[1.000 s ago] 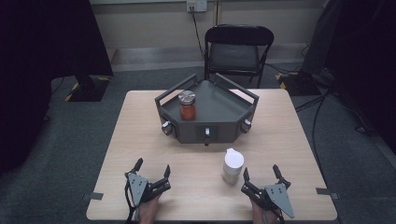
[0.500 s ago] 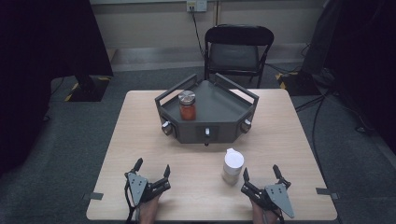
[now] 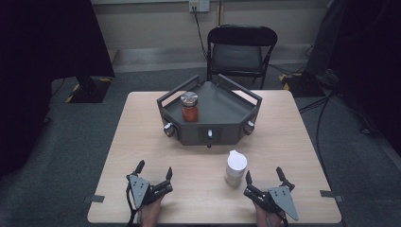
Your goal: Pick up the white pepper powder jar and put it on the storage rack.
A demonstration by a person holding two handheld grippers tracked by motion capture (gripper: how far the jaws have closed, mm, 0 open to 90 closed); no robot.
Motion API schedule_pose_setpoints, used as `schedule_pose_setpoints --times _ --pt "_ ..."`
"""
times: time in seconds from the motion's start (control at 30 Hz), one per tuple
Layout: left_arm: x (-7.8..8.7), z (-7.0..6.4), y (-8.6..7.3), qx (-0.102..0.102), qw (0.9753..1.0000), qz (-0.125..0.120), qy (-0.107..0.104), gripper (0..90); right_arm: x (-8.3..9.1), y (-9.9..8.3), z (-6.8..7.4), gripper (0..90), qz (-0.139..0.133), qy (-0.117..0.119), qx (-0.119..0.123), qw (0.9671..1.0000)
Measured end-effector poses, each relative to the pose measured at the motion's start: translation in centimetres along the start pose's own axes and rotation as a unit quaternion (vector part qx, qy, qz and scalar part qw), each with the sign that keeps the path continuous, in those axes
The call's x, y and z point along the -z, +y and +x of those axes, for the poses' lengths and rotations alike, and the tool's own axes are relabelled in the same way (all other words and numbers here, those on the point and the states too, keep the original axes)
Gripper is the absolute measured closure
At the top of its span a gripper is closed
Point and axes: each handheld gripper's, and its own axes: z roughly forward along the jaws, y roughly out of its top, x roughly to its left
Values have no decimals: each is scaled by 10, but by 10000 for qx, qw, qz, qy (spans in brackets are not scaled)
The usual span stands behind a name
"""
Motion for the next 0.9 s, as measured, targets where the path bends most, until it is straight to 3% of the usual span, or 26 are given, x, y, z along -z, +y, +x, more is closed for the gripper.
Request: schedule_pose_setpoints --times 0.2,0.6,0.9 --pt "0 0 0 1 10000 -1 0 0 1 4 -4 0 -44 120 -118 9998" --pt "0 0 0 0 10000 0 -1 0 7 26 4 0 -180 504 -11 9986" --pt "0 0 0 0 10000 1 -1 0 2 37 9 0 -203 799 54 9966"
